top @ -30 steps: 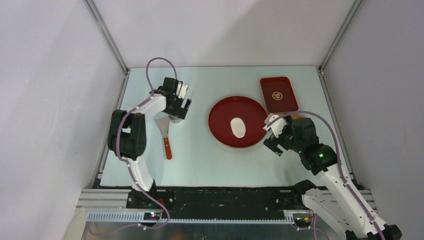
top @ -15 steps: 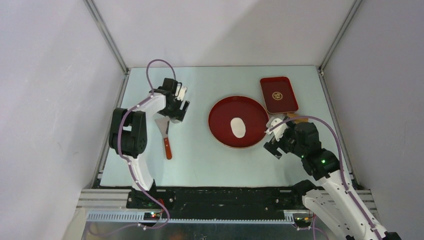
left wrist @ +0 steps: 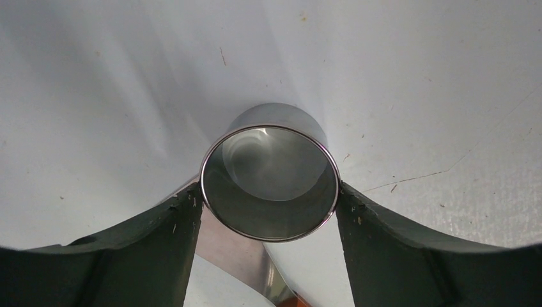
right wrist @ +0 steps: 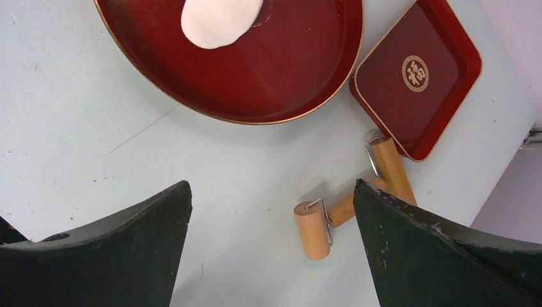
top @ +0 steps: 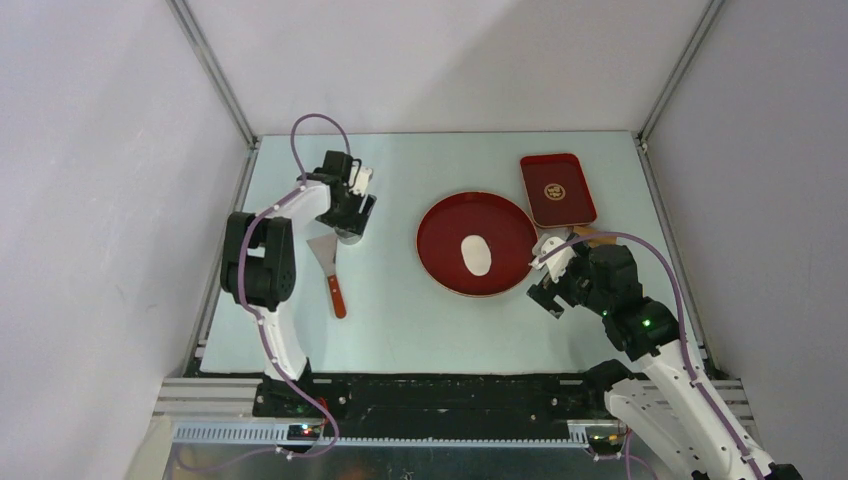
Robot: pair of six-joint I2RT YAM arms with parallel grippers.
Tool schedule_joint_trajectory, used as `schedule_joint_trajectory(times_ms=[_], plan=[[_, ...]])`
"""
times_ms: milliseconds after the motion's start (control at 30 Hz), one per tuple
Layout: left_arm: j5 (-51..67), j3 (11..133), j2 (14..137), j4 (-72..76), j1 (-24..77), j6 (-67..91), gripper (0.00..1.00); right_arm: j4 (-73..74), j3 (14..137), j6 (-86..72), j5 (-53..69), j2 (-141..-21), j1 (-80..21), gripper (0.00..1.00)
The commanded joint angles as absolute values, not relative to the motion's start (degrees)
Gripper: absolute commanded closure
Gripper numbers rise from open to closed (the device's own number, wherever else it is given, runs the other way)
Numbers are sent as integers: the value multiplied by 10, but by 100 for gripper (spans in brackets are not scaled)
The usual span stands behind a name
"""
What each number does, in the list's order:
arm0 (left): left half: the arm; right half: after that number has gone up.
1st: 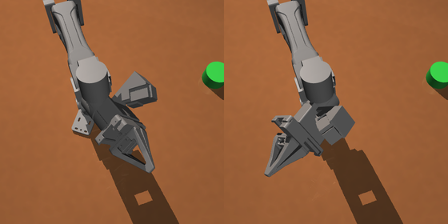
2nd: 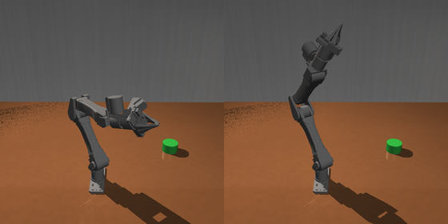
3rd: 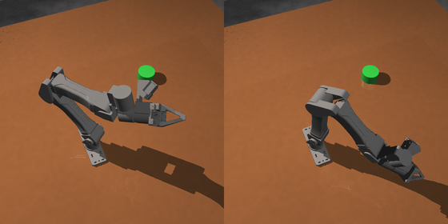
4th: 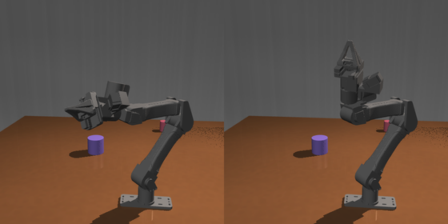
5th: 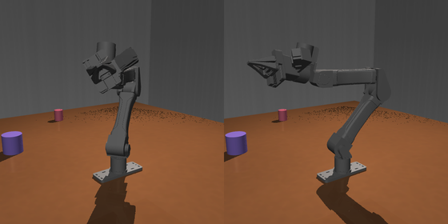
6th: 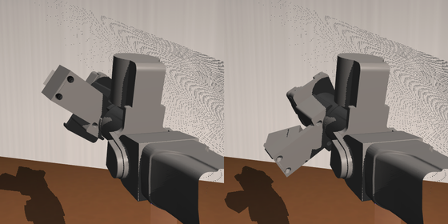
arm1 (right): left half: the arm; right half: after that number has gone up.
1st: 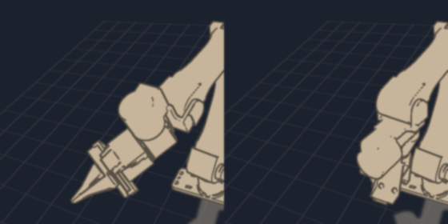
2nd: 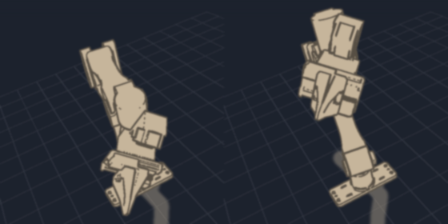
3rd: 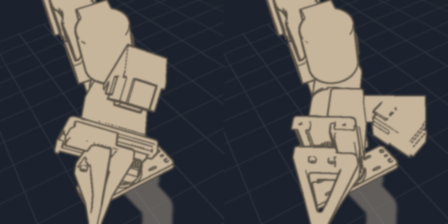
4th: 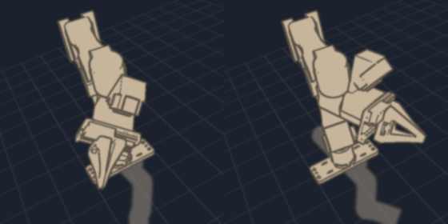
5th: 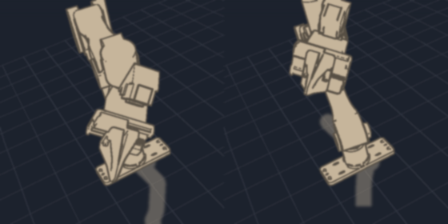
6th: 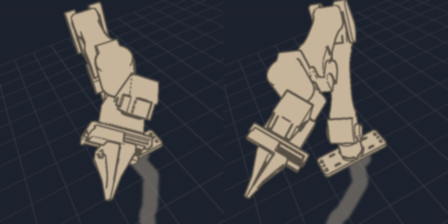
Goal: Roll out the dumpling wrappers from the dough
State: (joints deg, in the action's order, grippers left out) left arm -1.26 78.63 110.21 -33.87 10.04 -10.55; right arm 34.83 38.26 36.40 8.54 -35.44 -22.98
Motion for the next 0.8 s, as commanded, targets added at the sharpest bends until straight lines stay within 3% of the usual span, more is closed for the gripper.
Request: schedule_joint_trajectory(times_ms=[0,100,200,300,533,767], plan=[[-4,809,1109,-337,96,-119,26,324,378,357,92,-352,-234,1],[-4,812,1112,-337,94,-118,29,324,378,357,92,-350,-233,1],[-4,814,1111,-337,91,-115,46,323,378,356,93,-350,-235,1],[13,824,1097,-337,87,-113,54,322,377,355,93,-349,-234,1],[55,866,1030,-361,102,-113,56,300,367,349,66,-347,-231,1],[68,887,993,-364,212,-124,57,251,354,338,-3,-360,-221,1]])
